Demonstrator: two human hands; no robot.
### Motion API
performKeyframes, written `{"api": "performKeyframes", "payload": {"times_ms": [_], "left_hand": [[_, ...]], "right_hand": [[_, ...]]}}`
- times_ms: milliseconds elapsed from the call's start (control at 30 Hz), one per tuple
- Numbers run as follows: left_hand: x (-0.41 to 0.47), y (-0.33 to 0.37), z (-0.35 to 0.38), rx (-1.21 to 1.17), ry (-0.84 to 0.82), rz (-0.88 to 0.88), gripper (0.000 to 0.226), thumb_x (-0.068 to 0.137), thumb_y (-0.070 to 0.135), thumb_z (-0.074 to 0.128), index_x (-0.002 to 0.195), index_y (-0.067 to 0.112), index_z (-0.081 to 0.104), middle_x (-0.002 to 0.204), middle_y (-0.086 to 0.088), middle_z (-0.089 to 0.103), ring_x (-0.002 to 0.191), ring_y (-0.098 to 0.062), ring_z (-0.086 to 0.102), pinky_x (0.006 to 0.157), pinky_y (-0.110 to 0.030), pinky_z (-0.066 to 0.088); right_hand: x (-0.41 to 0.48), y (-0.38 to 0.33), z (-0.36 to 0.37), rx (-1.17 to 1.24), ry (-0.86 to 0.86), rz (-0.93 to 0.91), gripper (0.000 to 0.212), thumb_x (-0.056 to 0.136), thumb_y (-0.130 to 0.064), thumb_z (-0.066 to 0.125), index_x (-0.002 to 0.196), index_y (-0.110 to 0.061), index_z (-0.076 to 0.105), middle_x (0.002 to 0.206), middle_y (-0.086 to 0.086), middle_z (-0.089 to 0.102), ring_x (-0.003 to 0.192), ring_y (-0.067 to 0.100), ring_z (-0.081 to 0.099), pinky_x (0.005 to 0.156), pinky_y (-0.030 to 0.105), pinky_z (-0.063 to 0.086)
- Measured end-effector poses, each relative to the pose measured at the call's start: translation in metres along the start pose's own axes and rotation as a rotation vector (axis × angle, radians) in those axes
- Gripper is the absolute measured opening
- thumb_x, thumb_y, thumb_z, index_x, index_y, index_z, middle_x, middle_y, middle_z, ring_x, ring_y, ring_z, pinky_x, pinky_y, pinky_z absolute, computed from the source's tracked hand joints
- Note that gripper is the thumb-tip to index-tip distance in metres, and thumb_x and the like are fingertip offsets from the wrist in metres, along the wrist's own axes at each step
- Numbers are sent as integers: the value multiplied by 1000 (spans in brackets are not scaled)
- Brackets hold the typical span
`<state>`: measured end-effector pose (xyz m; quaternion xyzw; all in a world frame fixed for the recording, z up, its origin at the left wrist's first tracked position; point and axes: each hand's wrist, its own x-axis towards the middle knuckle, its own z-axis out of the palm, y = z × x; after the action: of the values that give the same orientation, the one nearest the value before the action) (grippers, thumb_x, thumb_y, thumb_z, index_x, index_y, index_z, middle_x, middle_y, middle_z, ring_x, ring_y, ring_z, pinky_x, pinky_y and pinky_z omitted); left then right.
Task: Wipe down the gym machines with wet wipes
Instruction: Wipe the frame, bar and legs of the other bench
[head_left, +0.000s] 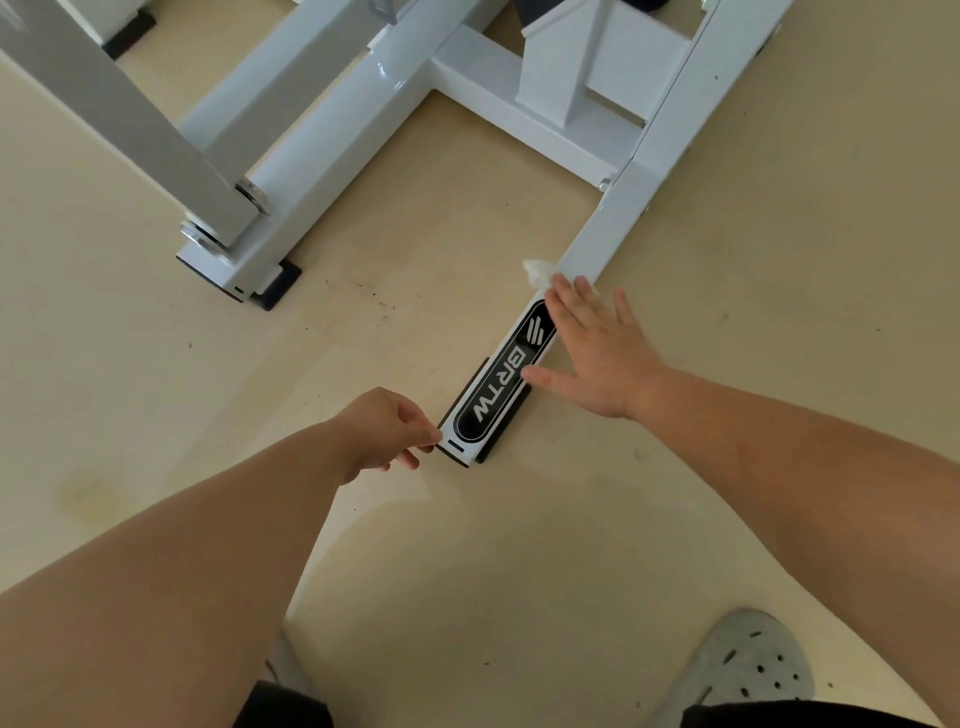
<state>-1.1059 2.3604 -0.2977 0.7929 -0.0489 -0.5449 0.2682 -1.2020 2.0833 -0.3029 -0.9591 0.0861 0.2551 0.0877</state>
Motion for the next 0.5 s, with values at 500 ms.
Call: {"api": "performKeyframes", "payload": {"times_ms": [500], "left_hand": [[2, 4, 1, 126, 39, 15, 15, 89, 30, 76, 86, 16, 77, 88, 4, 77, 81, -17, 74, 50, -21, 40]], "right_hand": [[20, 21, -2, 8, 66, 68, 101, 86, -83, 5, 163, -20, -10, 168, -5, -24, 156, 18, -19, 125, 58, -8]]}}
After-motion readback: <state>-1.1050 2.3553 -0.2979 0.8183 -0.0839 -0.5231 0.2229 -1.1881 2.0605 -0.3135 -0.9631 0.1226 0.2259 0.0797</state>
